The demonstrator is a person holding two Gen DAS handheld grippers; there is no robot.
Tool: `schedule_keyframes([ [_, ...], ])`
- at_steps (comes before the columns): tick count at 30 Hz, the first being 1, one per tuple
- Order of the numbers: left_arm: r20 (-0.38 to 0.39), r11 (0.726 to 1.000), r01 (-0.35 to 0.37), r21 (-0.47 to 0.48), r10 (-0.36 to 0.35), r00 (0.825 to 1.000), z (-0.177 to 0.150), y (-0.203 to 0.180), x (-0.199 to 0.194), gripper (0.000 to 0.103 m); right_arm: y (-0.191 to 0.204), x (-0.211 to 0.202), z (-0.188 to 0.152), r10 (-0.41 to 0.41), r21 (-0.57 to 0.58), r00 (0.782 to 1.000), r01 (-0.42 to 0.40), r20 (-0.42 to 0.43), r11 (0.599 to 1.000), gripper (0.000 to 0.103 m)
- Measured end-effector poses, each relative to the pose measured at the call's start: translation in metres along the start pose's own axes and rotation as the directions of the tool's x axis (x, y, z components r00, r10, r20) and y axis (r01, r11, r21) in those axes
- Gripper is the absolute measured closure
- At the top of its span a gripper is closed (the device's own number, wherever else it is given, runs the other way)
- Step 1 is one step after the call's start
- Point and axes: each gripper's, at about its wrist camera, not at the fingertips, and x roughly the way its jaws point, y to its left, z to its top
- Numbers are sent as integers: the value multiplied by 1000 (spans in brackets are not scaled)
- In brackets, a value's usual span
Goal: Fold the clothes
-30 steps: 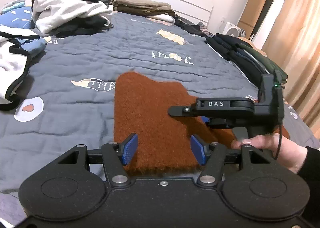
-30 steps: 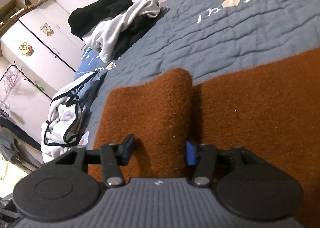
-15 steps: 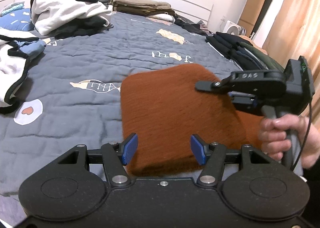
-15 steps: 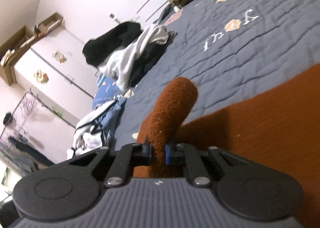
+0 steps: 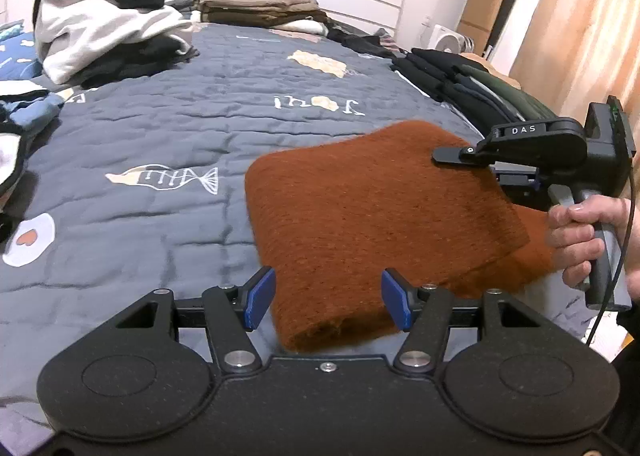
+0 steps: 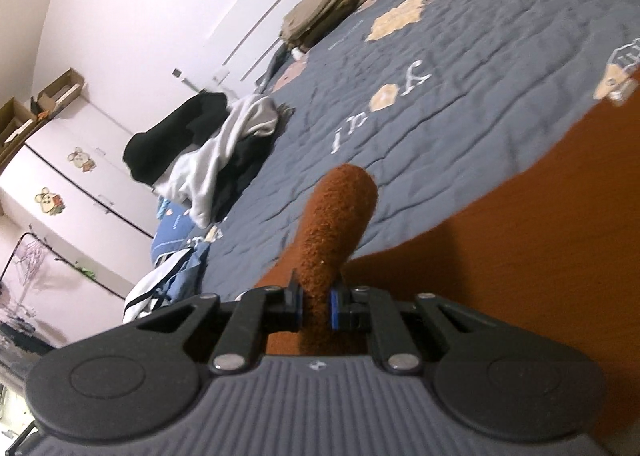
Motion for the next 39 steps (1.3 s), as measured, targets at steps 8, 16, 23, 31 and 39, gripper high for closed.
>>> schedule_keyframes([
  [8,-12,999,33,41,-33,999,3,-22,13,45,-26,-29,16,-44,28,998,42,44,999,92],
  [16,-27,994,70,86,-68,997,5,-48,27,45,-54,-58,32,-88,62,992,82,92,995,92],
  [23,-47,985,107,134,-102,994,4,-74,40,45,-78,-84,47,-119,89,983,107,139,990,92],
  [31,-68,978,130,165,-120,990,3,-94,53,45,-118,-128,72,-171,152,962,140,214,978,92],
  [39,-87,971,145,191,-130,988,2,-108,65,45,-161,-165,88,-247,227,930,188,272,956,92],
])
